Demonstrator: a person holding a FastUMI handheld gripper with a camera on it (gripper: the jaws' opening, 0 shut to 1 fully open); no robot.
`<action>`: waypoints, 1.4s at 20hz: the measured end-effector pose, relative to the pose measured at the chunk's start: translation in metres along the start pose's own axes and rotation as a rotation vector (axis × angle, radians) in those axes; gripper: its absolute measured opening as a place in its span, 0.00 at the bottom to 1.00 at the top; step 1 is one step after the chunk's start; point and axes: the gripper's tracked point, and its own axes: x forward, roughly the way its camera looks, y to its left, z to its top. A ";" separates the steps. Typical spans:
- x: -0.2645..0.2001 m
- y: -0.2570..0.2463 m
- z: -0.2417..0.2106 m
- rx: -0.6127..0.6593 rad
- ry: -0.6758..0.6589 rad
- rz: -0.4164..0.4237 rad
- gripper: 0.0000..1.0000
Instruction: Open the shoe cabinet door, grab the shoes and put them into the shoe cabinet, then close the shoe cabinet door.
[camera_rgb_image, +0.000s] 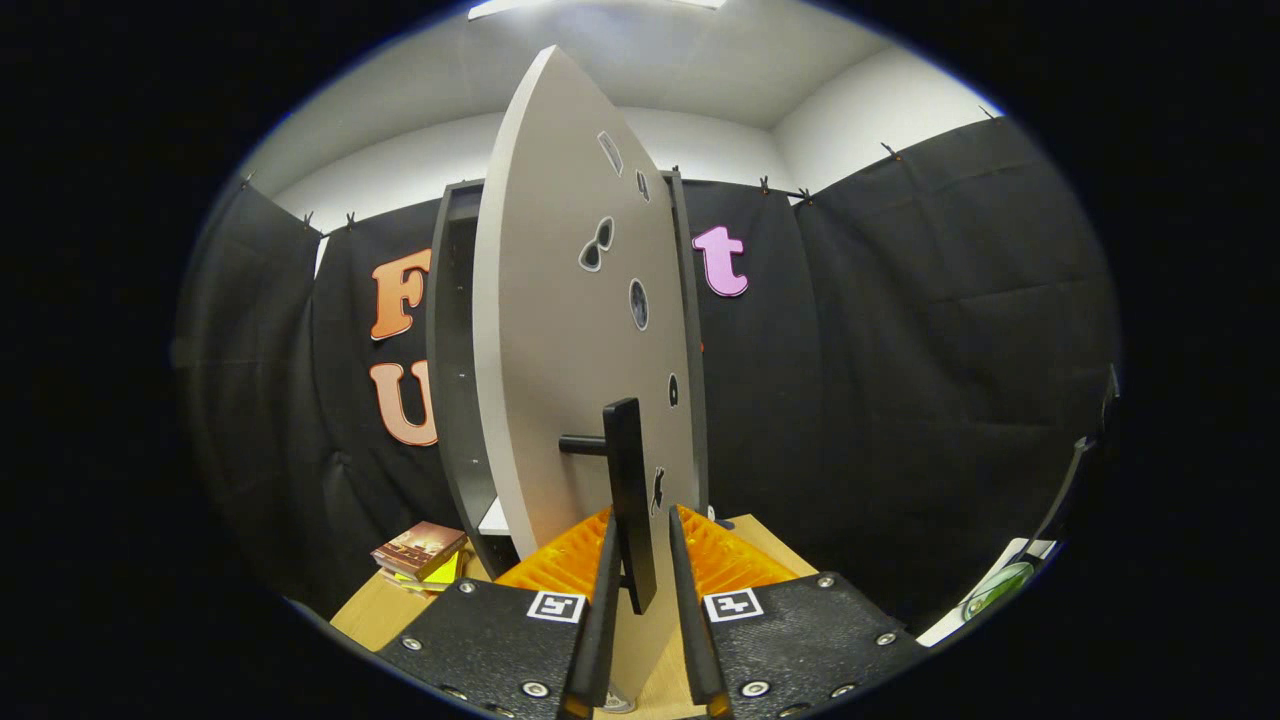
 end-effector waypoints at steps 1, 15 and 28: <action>-0.001 -0.005 0.000 0.000 0.000 -0.002 0.29; -0.004 -0.083 0.000 -0.001 -0.004 -0.052 0.28; 0.005 -0.128 0.005 -0.015 -0.018 -0.050 0.22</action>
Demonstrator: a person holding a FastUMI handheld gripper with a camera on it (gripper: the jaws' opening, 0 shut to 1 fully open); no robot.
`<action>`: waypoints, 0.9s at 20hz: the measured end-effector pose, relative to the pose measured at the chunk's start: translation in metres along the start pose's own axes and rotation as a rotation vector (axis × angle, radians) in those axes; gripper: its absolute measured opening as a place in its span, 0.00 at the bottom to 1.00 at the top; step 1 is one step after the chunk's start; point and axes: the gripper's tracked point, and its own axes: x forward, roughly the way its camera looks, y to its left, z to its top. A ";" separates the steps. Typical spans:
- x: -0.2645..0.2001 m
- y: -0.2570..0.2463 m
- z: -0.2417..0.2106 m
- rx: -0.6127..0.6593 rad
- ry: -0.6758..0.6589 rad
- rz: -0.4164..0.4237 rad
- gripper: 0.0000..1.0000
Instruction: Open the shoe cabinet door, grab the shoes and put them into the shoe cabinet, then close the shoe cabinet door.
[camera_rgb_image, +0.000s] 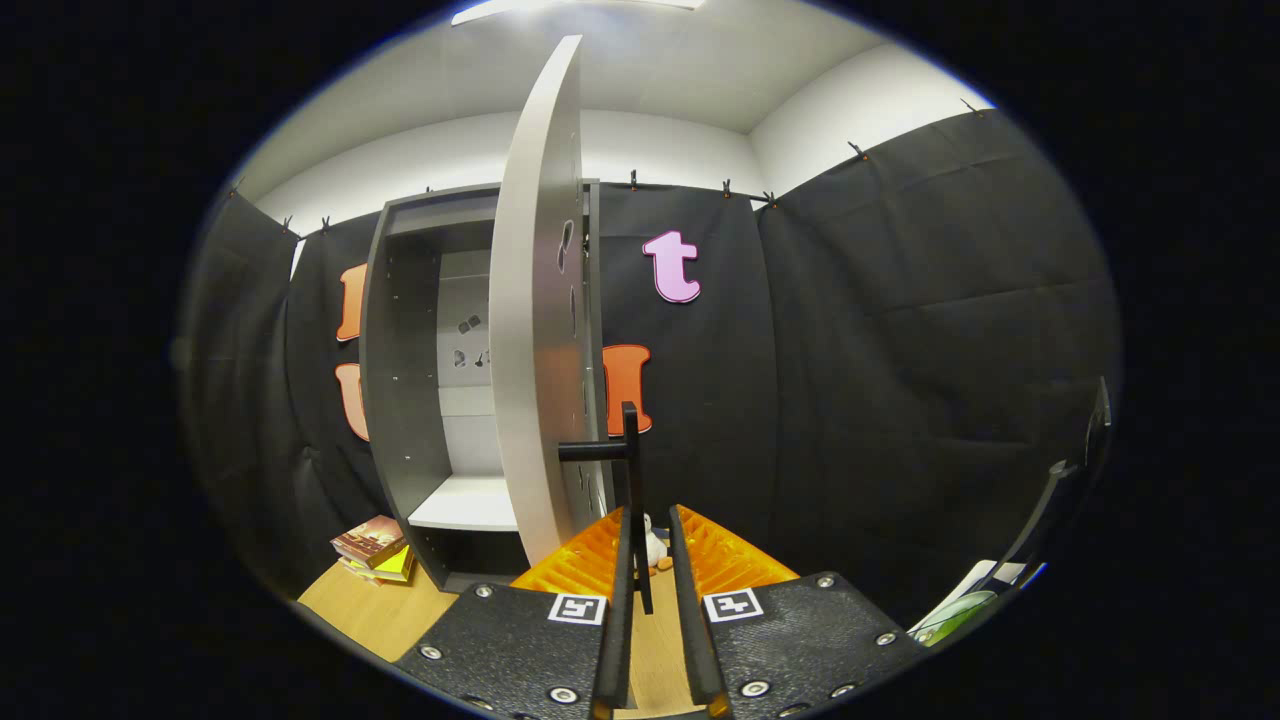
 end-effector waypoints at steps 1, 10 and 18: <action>0.002 -0.004 0.000 0.004 0.001 0.006 0.22; 0.010 -0.028 0.000 0.015 0.004 0.067 0.22; 0.013 -0.034 0.001 -0.007 0.003 0.111 0.23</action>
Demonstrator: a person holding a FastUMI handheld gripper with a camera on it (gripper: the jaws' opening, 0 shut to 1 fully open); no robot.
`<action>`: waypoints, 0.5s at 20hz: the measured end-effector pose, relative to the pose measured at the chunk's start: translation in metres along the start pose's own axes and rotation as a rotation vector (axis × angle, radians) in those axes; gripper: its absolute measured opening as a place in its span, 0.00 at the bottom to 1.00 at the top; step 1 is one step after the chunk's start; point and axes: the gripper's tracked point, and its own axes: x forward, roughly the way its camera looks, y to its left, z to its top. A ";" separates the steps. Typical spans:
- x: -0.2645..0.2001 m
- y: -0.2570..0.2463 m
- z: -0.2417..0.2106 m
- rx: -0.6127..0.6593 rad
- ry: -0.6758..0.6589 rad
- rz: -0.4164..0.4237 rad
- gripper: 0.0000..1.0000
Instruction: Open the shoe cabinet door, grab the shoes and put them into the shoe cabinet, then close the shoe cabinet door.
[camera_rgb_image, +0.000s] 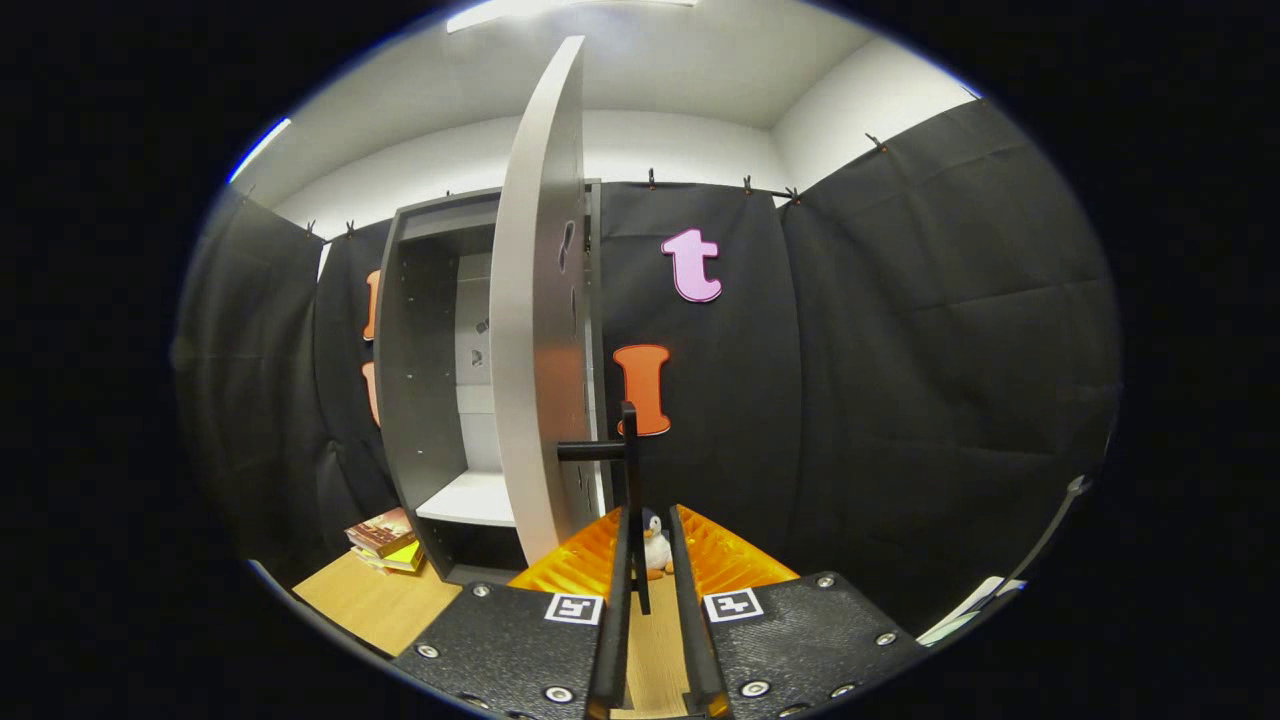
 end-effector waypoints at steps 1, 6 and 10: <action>0.000 0.001 -0.001 -0.003 0.000 0.001 0.24; -0.011 -0.001 0.005 -0.036 -0.010 -0.016 0.24; -0.025 -0.004 0.009 -0.039 -0.015 -0.054 0.24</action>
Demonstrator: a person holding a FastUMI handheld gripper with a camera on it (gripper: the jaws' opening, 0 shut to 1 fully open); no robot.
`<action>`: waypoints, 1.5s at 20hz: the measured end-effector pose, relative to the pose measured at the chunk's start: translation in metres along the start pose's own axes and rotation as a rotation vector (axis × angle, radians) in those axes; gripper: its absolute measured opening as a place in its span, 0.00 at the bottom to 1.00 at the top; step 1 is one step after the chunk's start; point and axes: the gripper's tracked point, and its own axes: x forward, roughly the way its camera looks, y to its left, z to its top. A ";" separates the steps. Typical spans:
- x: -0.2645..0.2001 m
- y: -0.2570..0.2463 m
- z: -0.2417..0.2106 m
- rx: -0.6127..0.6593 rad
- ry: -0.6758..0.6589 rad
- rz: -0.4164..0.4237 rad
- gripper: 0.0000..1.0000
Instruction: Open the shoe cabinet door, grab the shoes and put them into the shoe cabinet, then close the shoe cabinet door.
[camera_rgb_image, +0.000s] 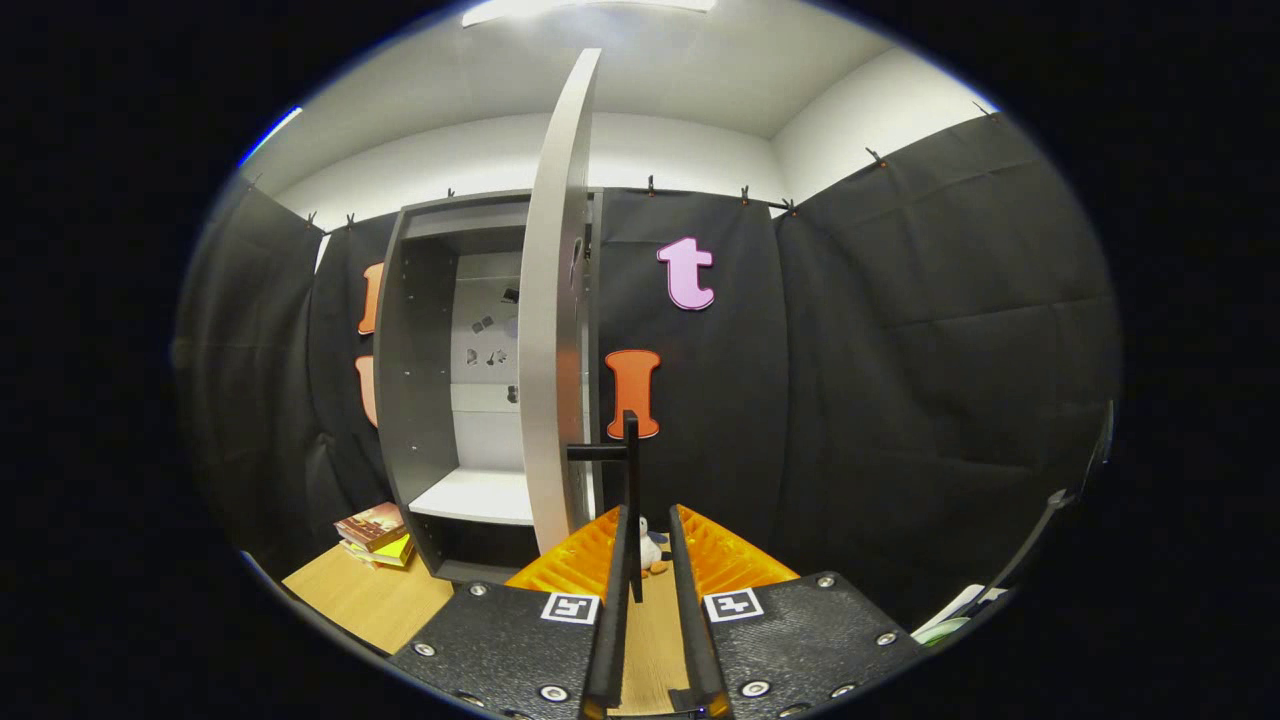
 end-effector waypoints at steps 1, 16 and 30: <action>-0.005 0.000 0.002 -0.002 -0.002 -0.011 0.24; -0.044 0.187 0.041 -0.004 -0.060 0.089 0.71; -0.029 0.261 0.030 0.009 -0.035 0.106 0.92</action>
